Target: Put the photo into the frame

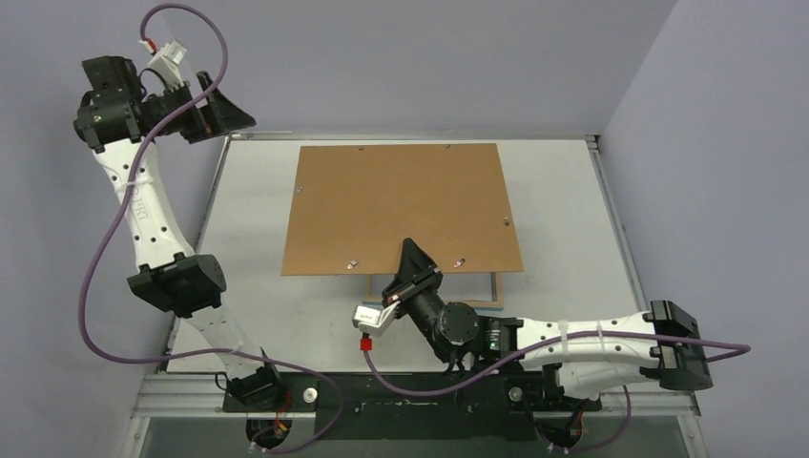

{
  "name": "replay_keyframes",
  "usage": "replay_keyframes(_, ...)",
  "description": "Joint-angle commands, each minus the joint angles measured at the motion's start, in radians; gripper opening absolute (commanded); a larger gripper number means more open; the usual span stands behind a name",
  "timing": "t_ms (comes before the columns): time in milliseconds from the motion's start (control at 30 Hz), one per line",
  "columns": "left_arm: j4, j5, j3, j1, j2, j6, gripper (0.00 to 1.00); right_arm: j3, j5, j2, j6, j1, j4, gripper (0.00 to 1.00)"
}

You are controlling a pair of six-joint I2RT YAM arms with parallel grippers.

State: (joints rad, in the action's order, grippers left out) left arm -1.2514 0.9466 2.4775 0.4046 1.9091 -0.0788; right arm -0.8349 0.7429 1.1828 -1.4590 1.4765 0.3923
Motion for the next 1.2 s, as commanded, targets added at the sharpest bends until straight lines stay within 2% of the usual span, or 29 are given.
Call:
replay_keyframes(0, -0.148, -0.055, -0.018, -0.122, 0.014, 0.229, 0.96, 0.052, 0.059, 0.033, -0.343, -0.027, 0.444, 0.05)
replay_keyframes(100, -0.203, -0.099, -0.008, -0.208, 0.022, 0.333, 0.96, 0.063, 0.025, 0.057, -0.332, -0.029, 0.451, 0.05)
replay_keyframes(267, -0.243, -0.098, 0.099, -0.288, 0.074, 0.435, 0.96, 0.078, -0.003, 0.105, -0.285, 0.017, 0.392, 0.05)
replay_keyframes(400, -0.271, -0.083, 0.048, -0.337, 0.092, 0.529, 0.96, 0.074, -0.024, 0.138, -0.247, 0.069, 0.329, 0.05)
replay_keyframes(567, -0.244, -0.037, 0.011, -0.341, 0.101, 0.507, 0.96, 0.074, -0.046, 0.143, -0.193, 0.094, 0.24, 0.05)
replay_keyframes(700, -0.264, -0.03, -0.044, -0.362, 0.12, 0.546, 0.96, 0.079, -0.063, 0.149, -0.196, 0.103, 0.253, 0.05)
replay_keyframes(800, -0.333, -0.008, -0.029, -0.388, 0.177, 0.563, 0.96, 0.078, -0.078, 0.162, -0.21, 0.101, 0.258, 0.05)
replay_keyframes(1000, -0.339, 0.048, -0.098, -0.431, 0.209, 0.546, 0.96, 0.083, -0.099, 0.189, -0.247, 0.089, 0.327, 0.05)
replay_keyframes(1133, -0.338, 0.076, -0.132, -0.446, 0.211, 0.538, 1.0, 0.087, -0.104, 0.185, -0.253, 0.077, 0.331, 0.05)
replay_keyframes(1167, -0.339, 0.08, -0.137, -0.451, 0.211, 0.533, 0.94, 0.09, -0.107, 0.183, -0.253, 0.071, 0.331, 0.05)
